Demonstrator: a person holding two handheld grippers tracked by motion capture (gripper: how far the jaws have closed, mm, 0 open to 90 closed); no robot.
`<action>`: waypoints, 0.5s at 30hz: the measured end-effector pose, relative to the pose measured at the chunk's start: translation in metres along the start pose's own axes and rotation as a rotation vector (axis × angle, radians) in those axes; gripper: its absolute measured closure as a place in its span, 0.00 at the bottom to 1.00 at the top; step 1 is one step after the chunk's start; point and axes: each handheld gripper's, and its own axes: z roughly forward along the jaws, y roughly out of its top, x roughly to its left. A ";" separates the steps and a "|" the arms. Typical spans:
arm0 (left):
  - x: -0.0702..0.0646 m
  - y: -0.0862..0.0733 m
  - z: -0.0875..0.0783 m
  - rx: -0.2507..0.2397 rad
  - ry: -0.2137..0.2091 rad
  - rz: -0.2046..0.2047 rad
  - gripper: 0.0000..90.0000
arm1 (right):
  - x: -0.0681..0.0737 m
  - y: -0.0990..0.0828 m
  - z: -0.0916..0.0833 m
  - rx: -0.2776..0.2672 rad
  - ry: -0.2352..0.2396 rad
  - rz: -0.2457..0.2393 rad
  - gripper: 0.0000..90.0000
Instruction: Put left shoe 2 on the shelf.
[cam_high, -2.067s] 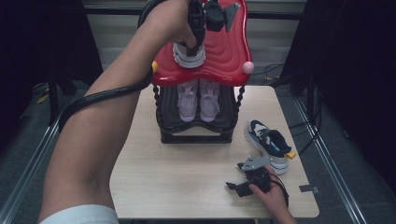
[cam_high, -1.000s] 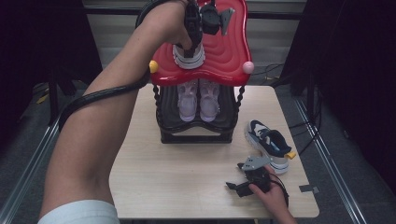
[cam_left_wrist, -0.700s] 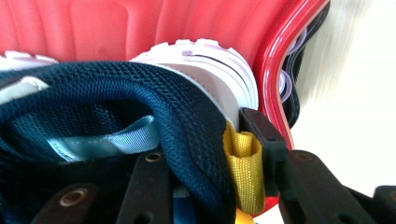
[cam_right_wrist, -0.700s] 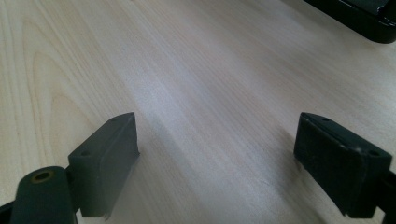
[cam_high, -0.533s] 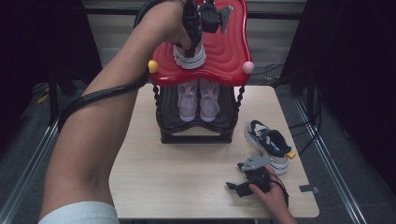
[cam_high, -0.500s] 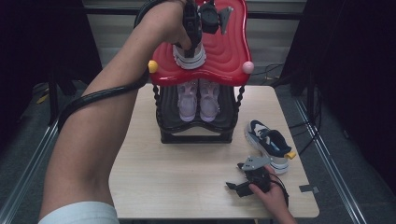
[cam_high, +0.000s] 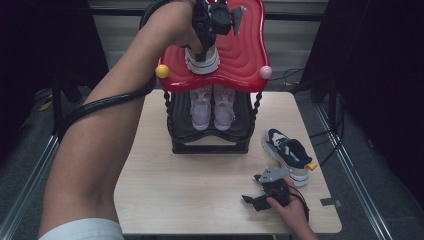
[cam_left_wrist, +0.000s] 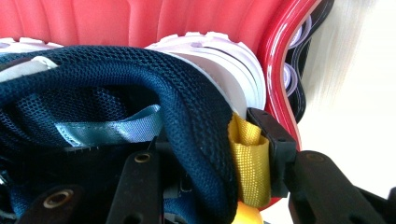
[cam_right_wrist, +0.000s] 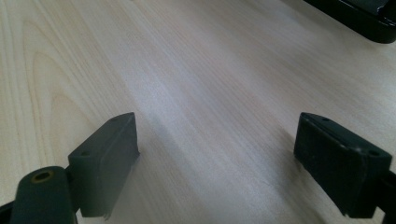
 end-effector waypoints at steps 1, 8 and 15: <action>0.000 -0.001 0.000 0.002 -0.003 -0.001 0.66 | 0.000 0.000 0.000 0.000 0.000 0.000 0.15; -0.001 -0.006 0.000 -0.005 0.003 -0.007 0.63 | 0.000 0.000 0.000 0.000 0.000 0.000 0.15; -0.001 -0.004 0.002 -0.036 0.006 -0.030 0.55 | 0.000 0.000 0.000 0.000 0.000 0.000 0.15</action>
